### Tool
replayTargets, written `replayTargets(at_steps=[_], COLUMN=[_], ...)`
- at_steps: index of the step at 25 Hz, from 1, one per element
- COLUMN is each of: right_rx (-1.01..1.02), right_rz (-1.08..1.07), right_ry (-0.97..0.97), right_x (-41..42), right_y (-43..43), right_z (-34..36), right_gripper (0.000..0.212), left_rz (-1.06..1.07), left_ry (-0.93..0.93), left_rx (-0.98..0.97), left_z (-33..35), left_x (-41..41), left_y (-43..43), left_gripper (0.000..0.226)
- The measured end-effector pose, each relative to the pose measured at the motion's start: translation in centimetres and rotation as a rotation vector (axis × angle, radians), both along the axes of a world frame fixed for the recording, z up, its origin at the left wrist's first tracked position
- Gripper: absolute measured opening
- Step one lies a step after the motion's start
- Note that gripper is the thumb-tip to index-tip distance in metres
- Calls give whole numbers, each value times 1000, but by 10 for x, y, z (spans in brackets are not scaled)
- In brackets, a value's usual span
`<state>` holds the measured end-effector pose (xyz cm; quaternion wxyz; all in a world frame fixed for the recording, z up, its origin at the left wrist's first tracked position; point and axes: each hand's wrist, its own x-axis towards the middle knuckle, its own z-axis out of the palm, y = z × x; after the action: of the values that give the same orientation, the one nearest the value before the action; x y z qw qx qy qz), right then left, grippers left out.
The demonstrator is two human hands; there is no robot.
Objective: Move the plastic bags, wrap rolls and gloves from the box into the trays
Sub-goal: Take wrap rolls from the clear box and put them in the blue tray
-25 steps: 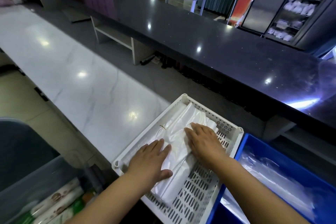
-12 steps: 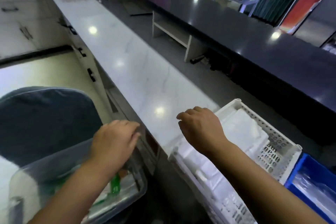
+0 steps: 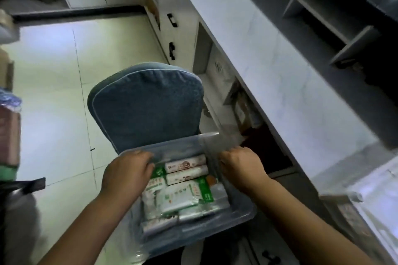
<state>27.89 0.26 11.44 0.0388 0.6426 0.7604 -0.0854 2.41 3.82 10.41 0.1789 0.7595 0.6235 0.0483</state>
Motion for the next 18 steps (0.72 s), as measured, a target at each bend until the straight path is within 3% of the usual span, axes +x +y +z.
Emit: replayTargets(at_steps=[5, 8, 13, 18], right_rx=[-195, -294, -427, -438], right_rz=[-122, -94, -141, -274], right_ry=[64, 31, 106, 246], right_x=[-22, -20, -20, -25], right_y=[-1, -2, 35, 73], right_z=[-72, -130, -240, -329], right_gripper=[12, 23, 22, 23], left_rz=[20, 9, -7, 17], left_ry=[-9, 21, 116, 124], left_rx=[-145, -222, -302, -347], left_z=[-56, -95, -172, -232], left_x=[-41, -46, -35, -22], left_y=[6, 5, 9, 21], left_gripper=[24, 23, 26, 26])
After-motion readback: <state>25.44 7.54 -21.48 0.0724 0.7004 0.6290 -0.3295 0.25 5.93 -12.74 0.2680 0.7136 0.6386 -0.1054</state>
